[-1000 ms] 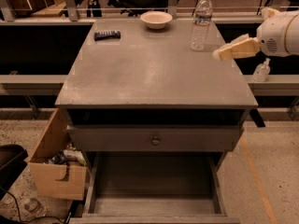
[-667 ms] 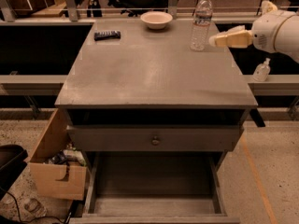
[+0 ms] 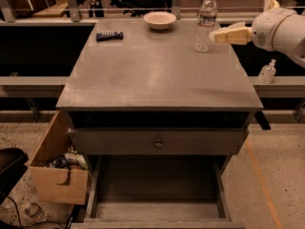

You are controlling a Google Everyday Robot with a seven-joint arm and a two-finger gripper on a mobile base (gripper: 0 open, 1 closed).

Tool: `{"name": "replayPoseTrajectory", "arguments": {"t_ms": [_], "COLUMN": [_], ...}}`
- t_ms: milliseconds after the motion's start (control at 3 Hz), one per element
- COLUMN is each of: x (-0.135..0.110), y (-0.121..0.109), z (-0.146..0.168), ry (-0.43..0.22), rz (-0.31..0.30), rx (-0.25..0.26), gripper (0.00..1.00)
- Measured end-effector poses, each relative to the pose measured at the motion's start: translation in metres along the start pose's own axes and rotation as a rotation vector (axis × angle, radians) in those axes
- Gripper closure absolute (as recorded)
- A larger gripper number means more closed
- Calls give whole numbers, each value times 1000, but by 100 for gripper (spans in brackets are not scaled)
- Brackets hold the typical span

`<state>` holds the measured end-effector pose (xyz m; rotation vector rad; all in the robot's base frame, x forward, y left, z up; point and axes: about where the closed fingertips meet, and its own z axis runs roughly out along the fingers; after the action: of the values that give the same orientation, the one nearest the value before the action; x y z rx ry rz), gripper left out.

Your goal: Place water bottle into middle drawer

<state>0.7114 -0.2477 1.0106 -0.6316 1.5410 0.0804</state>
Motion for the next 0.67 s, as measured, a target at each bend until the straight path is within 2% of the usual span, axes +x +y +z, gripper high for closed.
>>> {"name": "replayPoseTrajectory", "arguments": {"t_ms": [333,667], "x": [7,18], "y": [-8,-27], "z": [23,58], "ry": [-16,-25], "rz": [60,146], "rx": [-13,-21], "gripper": [0,0]}}
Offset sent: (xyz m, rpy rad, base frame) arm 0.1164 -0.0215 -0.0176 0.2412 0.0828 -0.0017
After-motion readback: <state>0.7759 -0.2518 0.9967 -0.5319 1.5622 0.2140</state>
